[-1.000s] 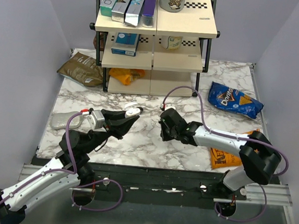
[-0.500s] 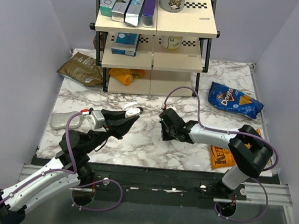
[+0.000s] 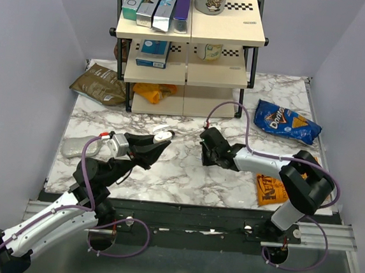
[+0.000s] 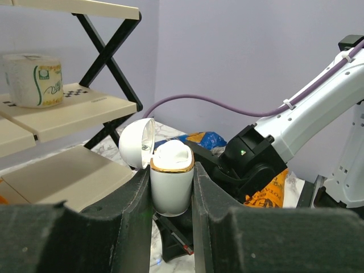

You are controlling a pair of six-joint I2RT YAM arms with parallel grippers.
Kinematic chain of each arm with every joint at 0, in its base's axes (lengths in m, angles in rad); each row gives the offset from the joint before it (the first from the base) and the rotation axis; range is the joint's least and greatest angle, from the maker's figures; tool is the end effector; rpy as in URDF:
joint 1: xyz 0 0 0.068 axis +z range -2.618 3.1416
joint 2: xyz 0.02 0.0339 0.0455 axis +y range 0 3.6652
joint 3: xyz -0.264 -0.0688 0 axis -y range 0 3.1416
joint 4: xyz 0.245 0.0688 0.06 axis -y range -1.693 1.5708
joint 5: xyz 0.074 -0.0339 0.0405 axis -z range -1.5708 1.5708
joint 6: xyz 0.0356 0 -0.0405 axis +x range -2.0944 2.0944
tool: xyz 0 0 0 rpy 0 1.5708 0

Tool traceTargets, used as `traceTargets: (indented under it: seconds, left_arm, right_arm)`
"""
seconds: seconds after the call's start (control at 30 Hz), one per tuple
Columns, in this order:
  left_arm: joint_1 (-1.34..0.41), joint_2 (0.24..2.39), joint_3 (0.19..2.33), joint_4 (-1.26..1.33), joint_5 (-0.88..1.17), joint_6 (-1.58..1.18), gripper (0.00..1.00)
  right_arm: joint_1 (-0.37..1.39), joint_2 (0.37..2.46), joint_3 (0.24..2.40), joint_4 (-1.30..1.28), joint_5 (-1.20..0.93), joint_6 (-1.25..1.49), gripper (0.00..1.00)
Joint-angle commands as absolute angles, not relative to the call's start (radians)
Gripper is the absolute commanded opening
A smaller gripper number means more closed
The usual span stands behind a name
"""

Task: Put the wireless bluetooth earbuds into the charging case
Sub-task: Pick up the earbud from the center of the board.

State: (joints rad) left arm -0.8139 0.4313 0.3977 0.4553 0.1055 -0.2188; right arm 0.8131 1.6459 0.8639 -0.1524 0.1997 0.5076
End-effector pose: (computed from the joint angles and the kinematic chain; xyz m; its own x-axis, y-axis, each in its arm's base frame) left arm 0.0844 -0.0948 0.3204 0.1031 -0.4235 -0.9000 0.8311 0.5338 -0.1560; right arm 0.2255 0.2281 0.1591 -0.7897 -0.1415 -0.5969 -0.2827 0.9475 0.1495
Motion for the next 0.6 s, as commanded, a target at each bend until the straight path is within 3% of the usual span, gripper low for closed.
traceTargets:
  seconds: [0.0, 0.57]
  left_arm:
    - [-0.821, 0.434, 0.396, 0.477, 0.109, -0.225, 0.00]
    - [-0.821, 0.437, 0.408, 0.454, 0.107, -0.218, 0.00]
  right_arm:
    - [0.785, 1.670, 0.865, -0.117, 0.238, 0.473, 0.01]
    - [0.762, 1.769, 0.988, -0.129, 0.222, 0.382, 0.01]
